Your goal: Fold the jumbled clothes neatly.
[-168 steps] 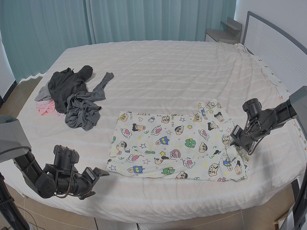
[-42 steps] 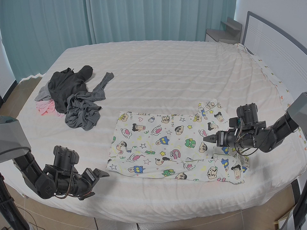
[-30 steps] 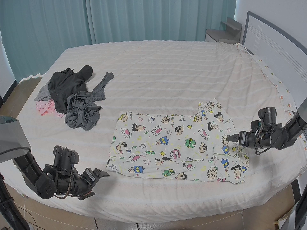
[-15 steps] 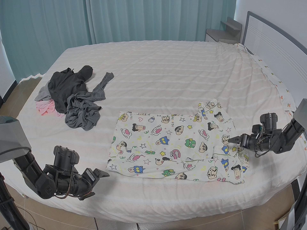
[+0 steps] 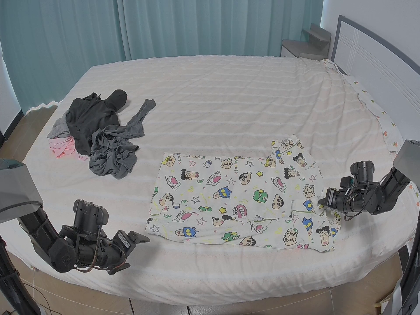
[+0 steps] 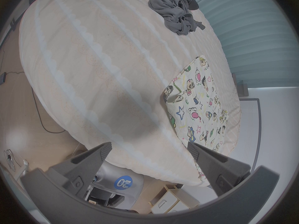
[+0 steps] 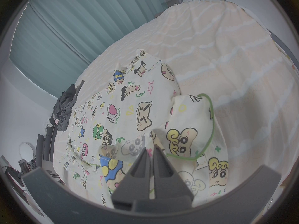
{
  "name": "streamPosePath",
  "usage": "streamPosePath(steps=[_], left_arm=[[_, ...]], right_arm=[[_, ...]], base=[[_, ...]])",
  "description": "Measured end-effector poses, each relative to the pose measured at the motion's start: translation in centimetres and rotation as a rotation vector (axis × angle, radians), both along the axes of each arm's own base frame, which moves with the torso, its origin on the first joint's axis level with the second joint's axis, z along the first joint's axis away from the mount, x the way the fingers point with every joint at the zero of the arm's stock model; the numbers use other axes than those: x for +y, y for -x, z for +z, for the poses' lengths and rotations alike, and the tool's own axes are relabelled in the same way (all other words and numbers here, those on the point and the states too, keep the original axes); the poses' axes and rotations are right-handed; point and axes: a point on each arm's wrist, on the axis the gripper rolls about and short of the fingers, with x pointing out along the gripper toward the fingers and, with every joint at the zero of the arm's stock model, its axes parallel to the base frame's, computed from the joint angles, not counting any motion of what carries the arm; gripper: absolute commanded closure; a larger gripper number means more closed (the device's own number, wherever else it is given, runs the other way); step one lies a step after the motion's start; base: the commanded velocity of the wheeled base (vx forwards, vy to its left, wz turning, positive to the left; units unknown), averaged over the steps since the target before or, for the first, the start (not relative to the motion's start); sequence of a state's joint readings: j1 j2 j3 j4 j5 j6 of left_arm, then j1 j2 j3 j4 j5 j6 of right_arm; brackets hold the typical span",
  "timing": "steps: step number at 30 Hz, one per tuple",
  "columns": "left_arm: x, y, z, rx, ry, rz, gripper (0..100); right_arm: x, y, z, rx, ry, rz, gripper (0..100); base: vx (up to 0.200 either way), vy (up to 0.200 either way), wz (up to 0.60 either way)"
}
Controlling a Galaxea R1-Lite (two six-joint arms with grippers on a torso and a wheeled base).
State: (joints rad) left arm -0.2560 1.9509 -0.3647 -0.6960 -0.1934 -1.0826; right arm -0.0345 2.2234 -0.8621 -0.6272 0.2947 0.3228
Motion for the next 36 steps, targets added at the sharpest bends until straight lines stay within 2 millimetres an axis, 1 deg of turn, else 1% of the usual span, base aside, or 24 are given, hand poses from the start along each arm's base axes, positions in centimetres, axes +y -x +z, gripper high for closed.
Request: streamPosePath(steps=[7, 13, 16, 19, 22, 26, 33, 34, 36], left_arm=[[0.0, 0.0, 0.0, 0.000, 0.000, 0.000, 0], [0.0, 0.0, 0.0, 0.002, 0.000, 0.000, 0], [0.0, 0.0, 0.0, 0.002, 0.000, 0.000, 0], [0.0, 0.0, 0.0, 0.001, 0.000, 0.000, 0], [0.0, 0.0, 0.0, 0.001, 0.000, 0.000, 0], [0.0, 0.0, 0.0, 0.002, 0.000, 0.000, 0], [0.0, 0.0, 0.0, 0.001, 0.000, -0.002, 0], [0.0, 0.0, 0.0, 0.001, 0.000, -0.002, 0], [0.0, 0.0, 0.0, 0.001, -0.001, -0.001, 0]], right_arm=[[-0.1, 1.0, 0.4, 0.009, -0.005, -0.007, 100], [-0.5, 2.2, 2.0, -0.024, -0.041, -0.037, 100], [-0.8, 2.6, 2.9, -0.068, -0.057, -0.049, 100], [-1.0, 3.3, 3.2, -0.105, -0.058, -0.052, 100], [-1.2, 3.4, 3.6, -0.163, -0.062, -0.058, 100], [-1.5, 3.8, 3.1, -0.167, -0.071, -0.066, 100], [-1.7, 4.2, 1.4, -0.119, -0.070, -0.073, 100], [-1.7, 4.3, 1.2, -0.110, -0.070, -0.073, 0], [-1.8, 4.2, 0.9, -0.107, -0.071, -0.077, 0]], base=[[0.000, 0.000, 0.00], [0.000, 0.000, 0.00], [0.000, 0.000, 0.00], [0.000, 0.000, 0.00], [0.000, 0.000, 0.00], [0.000, 0.000, 0.00], [0.000, 0.000, 0.00], [0.000, 0.000, 0.00], [0.000, 0.000, 0.00]])
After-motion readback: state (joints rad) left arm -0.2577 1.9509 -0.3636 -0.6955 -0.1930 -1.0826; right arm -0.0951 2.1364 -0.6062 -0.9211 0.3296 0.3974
